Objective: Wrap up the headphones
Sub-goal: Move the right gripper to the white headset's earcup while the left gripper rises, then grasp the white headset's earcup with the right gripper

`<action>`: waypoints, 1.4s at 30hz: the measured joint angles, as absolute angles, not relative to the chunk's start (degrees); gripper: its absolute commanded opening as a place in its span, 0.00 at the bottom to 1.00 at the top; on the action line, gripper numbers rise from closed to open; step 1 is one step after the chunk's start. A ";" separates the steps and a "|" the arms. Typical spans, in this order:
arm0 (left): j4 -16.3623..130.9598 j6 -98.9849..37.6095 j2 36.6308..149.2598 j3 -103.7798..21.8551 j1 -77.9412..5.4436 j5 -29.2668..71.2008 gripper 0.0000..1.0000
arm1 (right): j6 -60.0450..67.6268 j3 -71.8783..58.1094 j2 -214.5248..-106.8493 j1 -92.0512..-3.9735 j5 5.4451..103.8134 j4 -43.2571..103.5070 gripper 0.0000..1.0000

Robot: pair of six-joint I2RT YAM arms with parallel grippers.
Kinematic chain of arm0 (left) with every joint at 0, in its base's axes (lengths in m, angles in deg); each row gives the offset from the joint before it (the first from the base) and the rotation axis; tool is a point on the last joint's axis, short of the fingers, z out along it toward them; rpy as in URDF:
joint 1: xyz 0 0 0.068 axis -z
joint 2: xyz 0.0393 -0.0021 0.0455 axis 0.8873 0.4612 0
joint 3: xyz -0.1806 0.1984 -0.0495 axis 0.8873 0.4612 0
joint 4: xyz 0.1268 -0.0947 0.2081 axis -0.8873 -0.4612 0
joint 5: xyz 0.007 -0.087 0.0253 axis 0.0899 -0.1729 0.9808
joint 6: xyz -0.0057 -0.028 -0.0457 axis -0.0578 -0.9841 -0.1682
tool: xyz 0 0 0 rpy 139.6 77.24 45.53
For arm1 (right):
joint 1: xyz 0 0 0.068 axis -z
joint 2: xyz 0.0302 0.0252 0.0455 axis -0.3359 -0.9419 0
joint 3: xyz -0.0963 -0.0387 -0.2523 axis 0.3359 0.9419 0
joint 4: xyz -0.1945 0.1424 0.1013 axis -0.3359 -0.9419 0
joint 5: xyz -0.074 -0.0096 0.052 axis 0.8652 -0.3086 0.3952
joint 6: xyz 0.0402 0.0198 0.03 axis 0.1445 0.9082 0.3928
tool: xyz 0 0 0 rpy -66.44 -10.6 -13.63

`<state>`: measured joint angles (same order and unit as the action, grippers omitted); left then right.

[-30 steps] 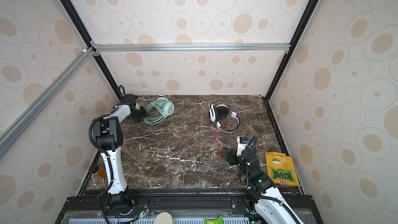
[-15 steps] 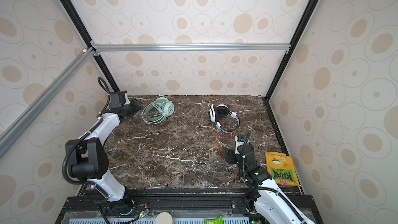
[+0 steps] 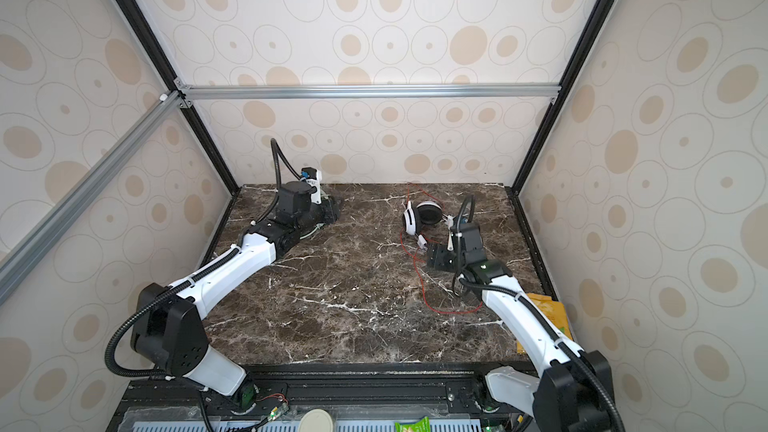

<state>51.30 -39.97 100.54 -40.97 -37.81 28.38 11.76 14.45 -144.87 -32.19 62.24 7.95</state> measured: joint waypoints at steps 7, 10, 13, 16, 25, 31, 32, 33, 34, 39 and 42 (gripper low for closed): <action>50.86 -39.91 100.54 -40.77 -37.20 26.96 0.59 | 12.70 -0.53 -162.90 -27.86 60.43 4.63 0.75; 50.79 -39.80 100.54 -40.79 -37.06 26.13 0.59 | 9.58 -8.52 -171.52 -27.86 59.75 3.78 0.75; 49.85 -39.36 101.28 -41.97 -37.06 25.30 0.59 | 2.63 -18.91 -180.00 -27.75 57.76 2.01 0.75; 49.22 -38.64 102.13 -42.72 -37.06 24.84 0.60 | -7.17 -34.62 -190.18 -27.42 54.05 -2.78 0.76; 47.89 -36.71 102.09 -43.18 -37.06 23.29 0.60 | -36.21 -49.16 -199.47 -25.39 41.33 -12.94 0.73; 47.95 -36.43 101.98 -43.18 -37.15 22.07 0.60 | -59.14 -32.83 -195.58 -21.30 33.37 -10.19 0.72; 47.98 -36.41 101.96 -43.18 -37.17 21.82 0.60 | -60.91 -32.46 -195.84 -20.65 32.74 -10.17 0.71; 48.02 -36.39 101.96 -43.18 -37.26 21.67 0.60 | -62.11 -32.63 -196.13 -20.12 32.26 -9.71 0.72; 48.02 -36.39 101.96 -43.18 -37.37 21.50 0.60 | -63.12 -33.16 -196.26 -19.84 32.13 -9.27 0.72; 48.19 -36.39 101.85 -43.18 -37.68 20.71 0.60 | -67.88 -36.52 -196.32 -19.14 31.82 -5.05 0.74; 48.26 -36.39 101.32 -43.18 -38.09 20.51 0.60 | -70.79 -36.63 -196.65 -19.29 32.39 -2.43 0.75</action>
<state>48.26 -36.39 101.32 -43.18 -38.09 20.51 -70.79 -36.63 -196.65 -19.29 32.39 -2.43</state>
